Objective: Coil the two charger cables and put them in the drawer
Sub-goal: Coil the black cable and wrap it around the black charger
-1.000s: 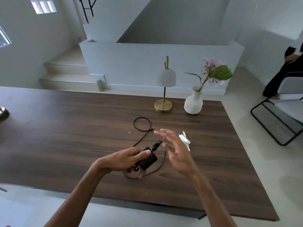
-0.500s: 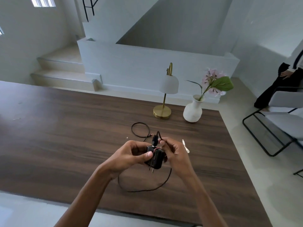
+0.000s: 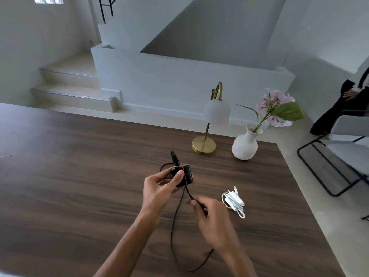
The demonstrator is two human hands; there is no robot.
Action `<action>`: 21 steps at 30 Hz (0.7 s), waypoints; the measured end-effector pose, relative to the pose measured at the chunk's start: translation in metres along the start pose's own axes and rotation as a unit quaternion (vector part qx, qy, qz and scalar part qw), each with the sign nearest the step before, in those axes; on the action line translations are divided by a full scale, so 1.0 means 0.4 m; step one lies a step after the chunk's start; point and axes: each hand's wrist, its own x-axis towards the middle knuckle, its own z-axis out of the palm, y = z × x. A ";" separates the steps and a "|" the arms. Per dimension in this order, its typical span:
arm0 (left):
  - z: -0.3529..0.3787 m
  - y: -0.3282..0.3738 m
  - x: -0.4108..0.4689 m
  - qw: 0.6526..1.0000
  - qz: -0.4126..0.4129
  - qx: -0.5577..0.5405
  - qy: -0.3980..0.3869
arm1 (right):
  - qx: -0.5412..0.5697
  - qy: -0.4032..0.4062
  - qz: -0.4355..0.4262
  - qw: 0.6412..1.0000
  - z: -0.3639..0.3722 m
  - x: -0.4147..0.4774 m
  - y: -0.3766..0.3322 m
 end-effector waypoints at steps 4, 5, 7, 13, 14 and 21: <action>0.002 -0.021 0.011 0.984 0.099 0.144 0.042 | -0.081 -0.033 0.005 0.996 -0.045 0.022 -0.058; -0.002 -0.023 0.013 0.973 0.127 0.189 0.037 | -0.090 -0.042 0.007 0.995 -0.065 0.029 -0.077; -0.012 -0.029 0.023 0.957 0.156 0.245 0.006 | -0.103 -0.051 0.007 0.993 -0.105 0.051 -0.110; -0.041 -0.026 0.034 0.957 0.094 0.257 -0.092 | -0.037 -0.017 -0.034 0.999 -0.186 0.173 -0.125; -0.041 -0.019 0.033 0.959 0.083 0.250 -0.101 | -0.017 -0.011 -0.043 0.999 -0.186 0.195 -0.121; -0.042 0.044 0.028 0.973 0.009 0.052 -0.223 | 0.154 0.021 -0.017 0.988 -0.123 0.273 -0.071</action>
